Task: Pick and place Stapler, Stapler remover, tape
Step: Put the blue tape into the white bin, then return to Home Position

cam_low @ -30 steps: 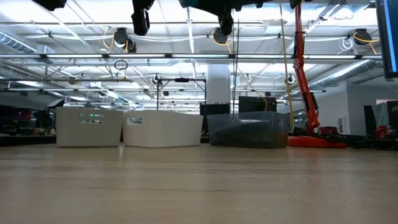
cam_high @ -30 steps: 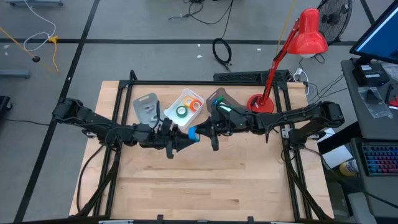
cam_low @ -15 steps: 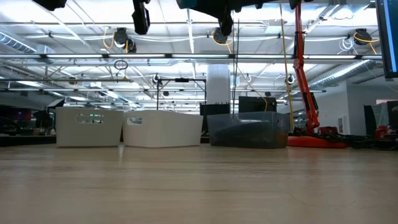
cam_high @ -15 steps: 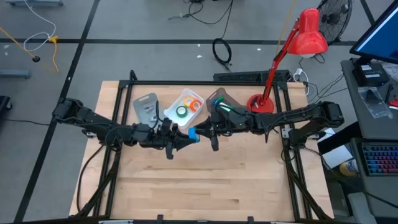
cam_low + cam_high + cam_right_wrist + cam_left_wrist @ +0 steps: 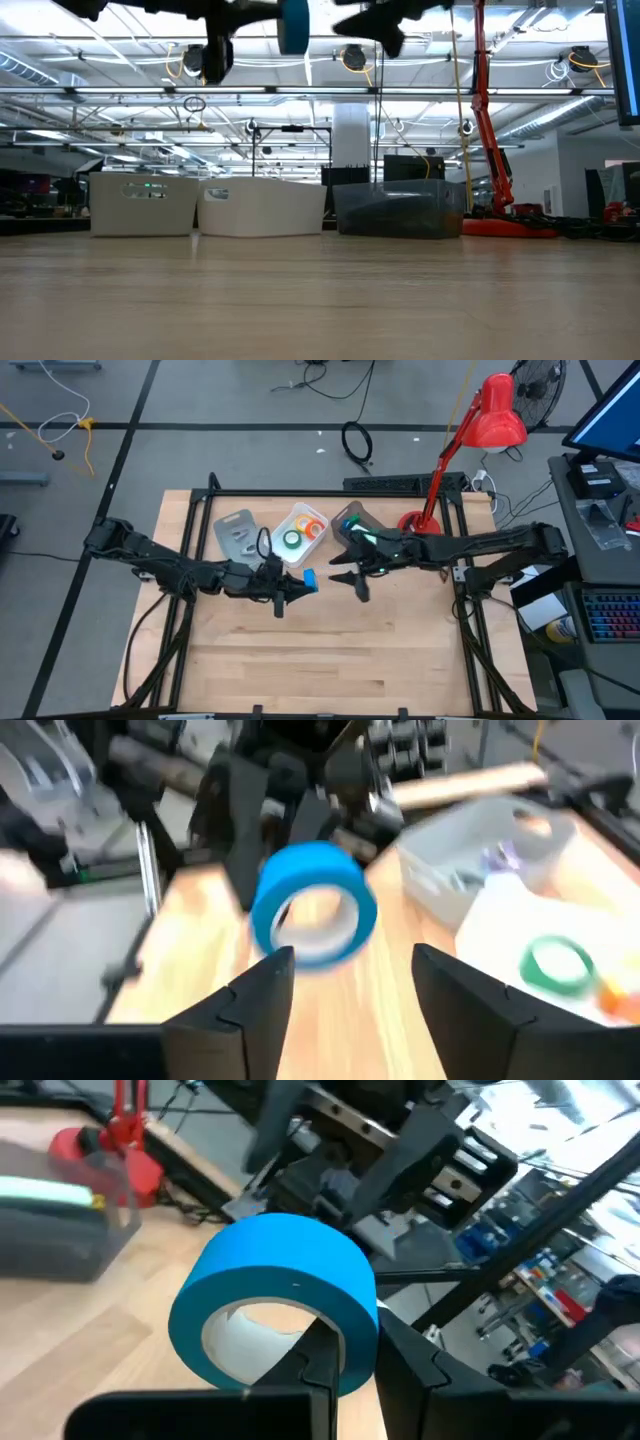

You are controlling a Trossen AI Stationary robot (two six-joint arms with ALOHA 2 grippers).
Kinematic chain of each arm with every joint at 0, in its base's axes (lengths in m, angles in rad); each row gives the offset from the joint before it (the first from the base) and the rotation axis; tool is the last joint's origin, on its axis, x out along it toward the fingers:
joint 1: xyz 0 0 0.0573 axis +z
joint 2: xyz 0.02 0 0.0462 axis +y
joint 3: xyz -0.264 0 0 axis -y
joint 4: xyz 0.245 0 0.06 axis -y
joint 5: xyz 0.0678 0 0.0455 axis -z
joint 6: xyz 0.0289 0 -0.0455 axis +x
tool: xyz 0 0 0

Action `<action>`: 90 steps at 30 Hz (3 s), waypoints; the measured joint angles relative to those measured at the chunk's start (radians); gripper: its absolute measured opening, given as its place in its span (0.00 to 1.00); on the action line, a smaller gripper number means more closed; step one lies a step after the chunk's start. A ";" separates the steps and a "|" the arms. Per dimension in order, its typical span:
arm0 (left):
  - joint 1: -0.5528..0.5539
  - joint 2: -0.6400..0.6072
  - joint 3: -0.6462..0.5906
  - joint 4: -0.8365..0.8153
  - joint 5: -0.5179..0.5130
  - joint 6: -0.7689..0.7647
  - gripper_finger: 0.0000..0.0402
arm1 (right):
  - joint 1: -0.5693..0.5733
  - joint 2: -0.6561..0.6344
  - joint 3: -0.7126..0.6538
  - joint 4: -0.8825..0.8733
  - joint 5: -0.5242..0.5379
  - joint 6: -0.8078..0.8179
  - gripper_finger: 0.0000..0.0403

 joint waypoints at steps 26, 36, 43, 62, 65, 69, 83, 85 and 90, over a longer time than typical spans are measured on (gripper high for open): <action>0.459 0.143 0.501 -1.363 0.127 0.037 0.10 | 0.000 -0.513 -0.291 -0.577 0.157 0.042 0.48; 0.575 0.356 0.582 -1.373 0.270 0.180 0.10 | 0.000 -0.674 -0.449 -0.473 0.156 0.116 0.48; 0.599 0.467 0.656 -1.390 0.335 0.234 0.10 | 0.001 -0.749 -0.464 -0.467 0.202 0.086 0.49; 0.603 0.585 0.739 -1.514 0.383 0.239 0.10 | 0.000 -0.797 -0.464 -0.467 0.235 0.078 0.48; 0.604 0.585 0.739 -1.515 0.382 0.230 0.13 | 0.000 -0.797 -0.464 -0.467 0.235 0.078 0.48; 0.604 0.585 0.739 -1.513 0.373 0.230 0.20 | 0.000 -0.797 -0.464 -0.467 0.235 0.079 0.48; 0.614 0.557 0.739 -1.513 0.427 0.256 0.39 | 0.000 -0.797 -0.464 -0.466 0.235 0.079 0.48; 0.625 0.526 0.739 -1.514 0.430 0.231 0.41 | 0.000 -0.797 -0.464 -0.466 0.235 0.079 0.48; 0.651 0.389 0.739 -1.515 0.420 0.229 0.41 | 0.000 -0.797 -0.464 -0.466 0.235 0.079 0.48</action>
